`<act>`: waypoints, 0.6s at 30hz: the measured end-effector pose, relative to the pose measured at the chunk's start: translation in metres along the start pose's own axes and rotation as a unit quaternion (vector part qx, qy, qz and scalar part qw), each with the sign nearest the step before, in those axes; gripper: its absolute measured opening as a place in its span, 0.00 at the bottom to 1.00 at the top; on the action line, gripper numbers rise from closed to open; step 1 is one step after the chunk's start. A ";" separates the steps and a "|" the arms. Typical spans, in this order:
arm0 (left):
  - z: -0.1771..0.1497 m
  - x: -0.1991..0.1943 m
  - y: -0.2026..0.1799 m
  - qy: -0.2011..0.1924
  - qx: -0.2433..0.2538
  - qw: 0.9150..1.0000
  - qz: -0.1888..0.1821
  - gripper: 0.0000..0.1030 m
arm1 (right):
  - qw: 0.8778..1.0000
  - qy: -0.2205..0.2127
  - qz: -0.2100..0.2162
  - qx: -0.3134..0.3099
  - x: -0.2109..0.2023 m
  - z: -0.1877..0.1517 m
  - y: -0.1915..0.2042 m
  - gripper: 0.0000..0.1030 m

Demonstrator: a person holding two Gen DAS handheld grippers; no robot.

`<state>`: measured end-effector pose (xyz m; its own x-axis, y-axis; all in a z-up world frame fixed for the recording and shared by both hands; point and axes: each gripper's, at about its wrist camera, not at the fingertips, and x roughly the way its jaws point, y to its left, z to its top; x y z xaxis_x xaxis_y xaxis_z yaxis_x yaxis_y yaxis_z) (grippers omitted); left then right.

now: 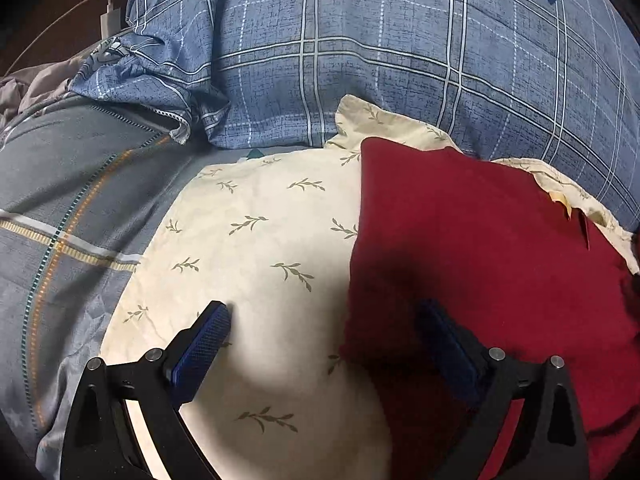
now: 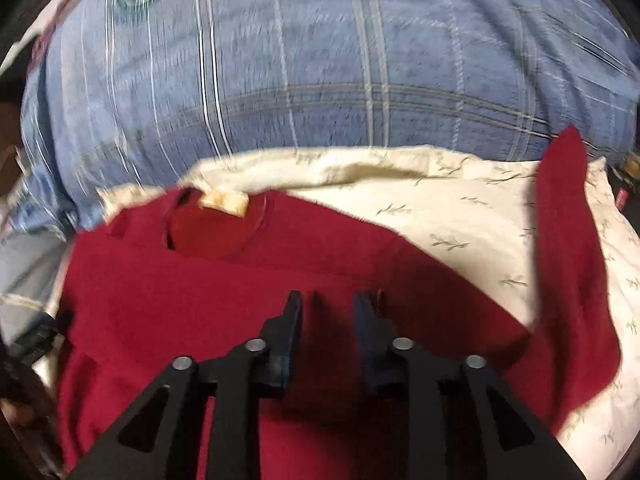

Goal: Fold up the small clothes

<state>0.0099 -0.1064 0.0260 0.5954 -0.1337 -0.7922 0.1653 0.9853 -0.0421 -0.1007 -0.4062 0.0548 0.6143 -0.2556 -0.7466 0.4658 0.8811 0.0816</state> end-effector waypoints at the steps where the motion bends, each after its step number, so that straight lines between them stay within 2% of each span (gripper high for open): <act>1: -0.001 0.001 -0.001 0.000 -0.001 1.000 0.000 0.95 | 1.000 -0.011 -0.012 0.008 -0.005 0.003 -0.005 0.61; 2: -0.002 0.001 0.000 0.001 0.000 1.000 -0.002 0.95 | 0.999 -0.025 -0.028 0.013 -0.012 0.002 -0.012 0.71; 4: -0.003 0.000 0.001 0.000 0.001 1.000 -0.001 0.95 | 0.998 -0.028 -0.050 0.008 -0.012 0.003 -0.020 0.72; 8: -0.006 -0.002 0.000 -0.003 0.005 1.000 0.002 0.95 | 0.999 0.010 -0.030 -0.022 0.013 0.002 -0.014 0.69; 10: -0.007 -0.003 0.000 -0.004 0.007 1.000 0.002 0.95 | 0.998 0.014 -0.036 -0.047 0.023 0.001 -0.006 0.38; 11: -0.007 -0.003 0.001 -0.004 0.008 1.000 0.002 0.95 | 0.997 0.021 -0.037 -0.060 0.029 0.000 -0.002 0.07; 15: -0.007 -0.004 0.002 -0.006 0.008 1.000 -0.003 0.95 | 0.997 -0.018 -0.042 -0.061 0.017 0.003 -0.001 0.08; 18: -0.007 -0.002 0.001 -0.006 0.012 1.000 -0.006 0.95 | 0.997 -0.006 -0.050 -0.057 0.028 0.004 -0.001 0.08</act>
<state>0.0034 -0.1040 0.0235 0.6020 -0.1467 -0.7849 0.1905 0.9810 -0.0372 -0.0814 -0.4163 0.0364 0.5755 -0.3492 -0.7395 0.4503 0.8902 -0.0699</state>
